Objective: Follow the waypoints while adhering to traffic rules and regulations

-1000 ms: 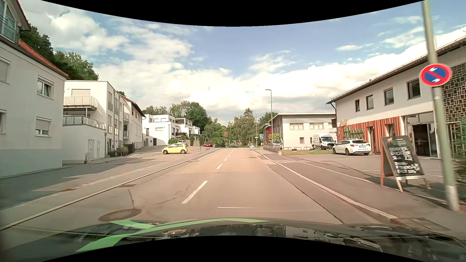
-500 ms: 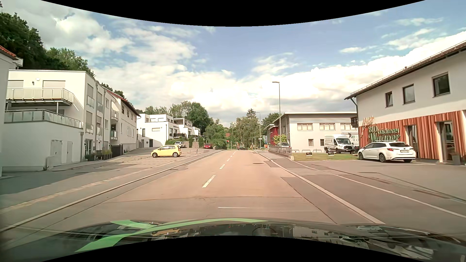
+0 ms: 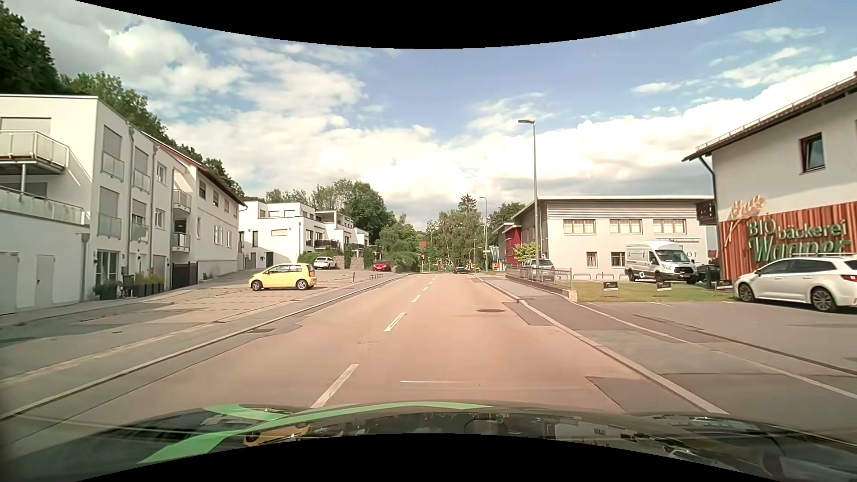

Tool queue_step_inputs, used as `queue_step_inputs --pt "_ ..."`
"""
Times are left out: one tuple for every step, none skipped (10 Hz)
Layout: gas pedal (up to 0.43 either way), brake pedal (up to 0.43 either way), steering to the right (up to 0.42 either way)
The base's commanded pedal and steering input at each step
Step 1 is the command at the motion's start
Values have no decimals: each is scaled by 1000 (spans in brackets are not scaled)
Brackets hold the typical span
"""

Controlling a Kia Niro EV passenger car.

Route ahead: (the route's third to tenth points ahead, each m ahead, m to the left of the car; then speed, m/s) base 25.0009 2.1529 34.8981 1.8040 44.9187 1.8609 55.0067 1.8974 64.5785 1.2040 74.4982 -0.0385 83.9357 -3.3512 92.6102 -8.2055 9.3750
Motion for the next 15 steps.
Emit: queue_step_inputs --pt "150 0 -13" --pt "150 0 -13" --pt "130 0 -11" --pt "118 0 -7" --pt "118 0 -4" --pt "118 0 -2" --pt "118 0 4" --pt "118 0 9" --pt "118 0 9" --pt "110 0 9" --pt "98 0 10" --pt "47 0 9" --pt "47 0 8" --pt "47 0 2" --pt "47 0 1"
